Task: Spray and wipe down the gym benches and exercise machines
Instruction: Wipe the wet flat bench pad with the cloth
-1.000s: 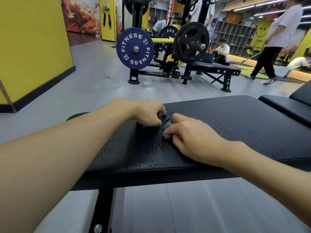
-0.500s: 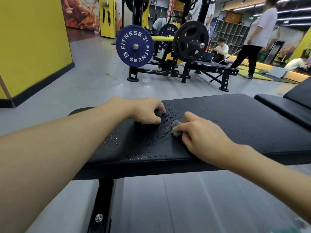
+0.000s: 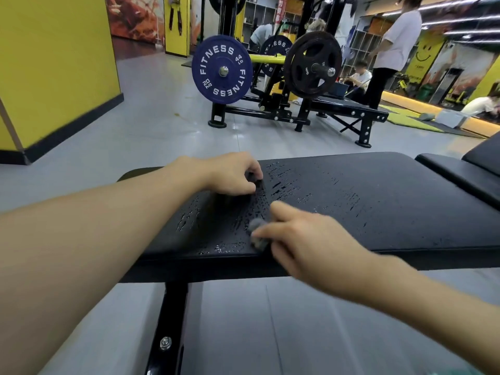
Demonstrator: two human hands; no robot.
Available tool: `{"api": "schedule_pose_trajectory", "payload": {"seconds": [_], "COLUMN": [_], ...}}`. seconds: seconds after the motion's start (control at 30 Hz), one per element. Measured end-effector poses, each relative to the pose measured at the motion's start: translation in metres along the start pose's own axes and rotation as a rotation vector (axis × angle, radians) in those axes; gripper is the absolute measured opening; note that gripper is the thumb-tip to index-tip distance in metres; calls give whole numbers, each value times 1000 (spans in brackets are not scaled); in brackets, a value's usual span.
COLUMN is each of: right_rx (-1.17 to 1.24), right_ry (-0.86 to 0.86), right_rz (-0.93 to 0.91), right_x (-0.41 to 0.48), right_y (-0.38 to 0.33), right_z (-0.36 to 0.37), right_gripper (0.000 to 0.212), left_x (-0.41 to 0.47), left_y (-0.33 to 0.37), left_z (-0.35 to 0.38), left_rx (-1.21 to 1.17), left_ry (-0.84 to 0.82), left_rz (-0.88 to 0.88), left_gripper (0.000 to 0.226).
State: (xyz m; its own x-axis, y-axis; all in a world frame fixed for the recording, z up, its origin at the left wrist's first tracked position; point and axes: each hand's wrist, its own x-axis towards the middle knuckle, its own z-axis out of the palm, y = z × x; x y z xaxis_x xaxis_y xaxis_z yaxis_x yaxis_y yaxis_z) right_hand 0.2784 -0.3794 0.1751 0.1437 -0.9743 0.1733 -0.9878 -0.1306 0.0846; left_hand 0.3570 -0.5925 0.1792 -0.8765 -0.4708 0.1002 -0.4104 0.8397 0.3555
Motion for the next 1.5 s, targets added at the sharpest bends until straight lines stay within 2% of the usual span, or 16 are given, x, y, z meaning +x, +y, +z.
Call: {"api": "schedule_pose_trajectory", "payload": {"seconds": [0.1, 0.13, 0.2, 0.27, 0.4, 0.53, 0.57, 0.73, 0.87, 0.9, 1.03, 1.13, 1.2, 1.33, 1.37, 1.5], "right_rx": [-26, 7, 100, 125, 13, 102, 100, -54, 99, 79, -56, 8, 61, -22, -47, 46], "right_ry": [31, 48, 41, -16, 31, 0, -30, 36, -34, -48, 24, 12, -35, 17, 23, -50], "right_rz": [220, 194, -6, -47, 238, -38, -42, 298, 33, 56, 384, 134, 74, 415, 397, 83], "right_x": [18, 20, 14, 14, 40, 30, 30, 59, 52, 55, 78, 76, 74, 97, 100, 93], "right_y": [23, 15, -11, -9, 34, -6, -1, 49, 13, 23, 66, 32, 33, 81, 74, 34], "right_z": [2, 3, 7, 6, 3, 11, 7, 6, 12, 9, 10, 22, 18, 13, 16, 22], "right_gripper": [32, 31, 31, 33, 31, 29, 30, 31, 29, 29, 29, 28, 30, 31, 31, 32], "left_x": [0, 0, 0, -1, -3, -6, -6, -8, -11, -11, -11, -8, -8, -7, -7, -4], "left_y": [-2, -3, -5, -7, -12, -18, -20, -27, -32, -33, -37, -39, -40, -45, -47, -50], "left_z": [0, 0, 0, 1, 0, 2, 3, 5, 7, 7, 7, 8, 10, 10, 10, 11], "left_rx": [-15, -24, -31, -30, -18, -17, -16, 45, 69, 70, 73, 76, 56, 25, 21, -1], "left_ry": [14, 20, 40, 51, 46, 51, 50, 34, 27, 22, 11, 30, 37, 44, 50, 83], "left_rz": [-6, -8, -13, -20, -29, -31, -26, 15, 29, 28, 27, 13, 1, -11, -11, -10], "left_gripper": [34, 33, 33, 33, 35, 36, 36, 39, 40, 41, 41, 39, 45, 55, 55, 53]}}
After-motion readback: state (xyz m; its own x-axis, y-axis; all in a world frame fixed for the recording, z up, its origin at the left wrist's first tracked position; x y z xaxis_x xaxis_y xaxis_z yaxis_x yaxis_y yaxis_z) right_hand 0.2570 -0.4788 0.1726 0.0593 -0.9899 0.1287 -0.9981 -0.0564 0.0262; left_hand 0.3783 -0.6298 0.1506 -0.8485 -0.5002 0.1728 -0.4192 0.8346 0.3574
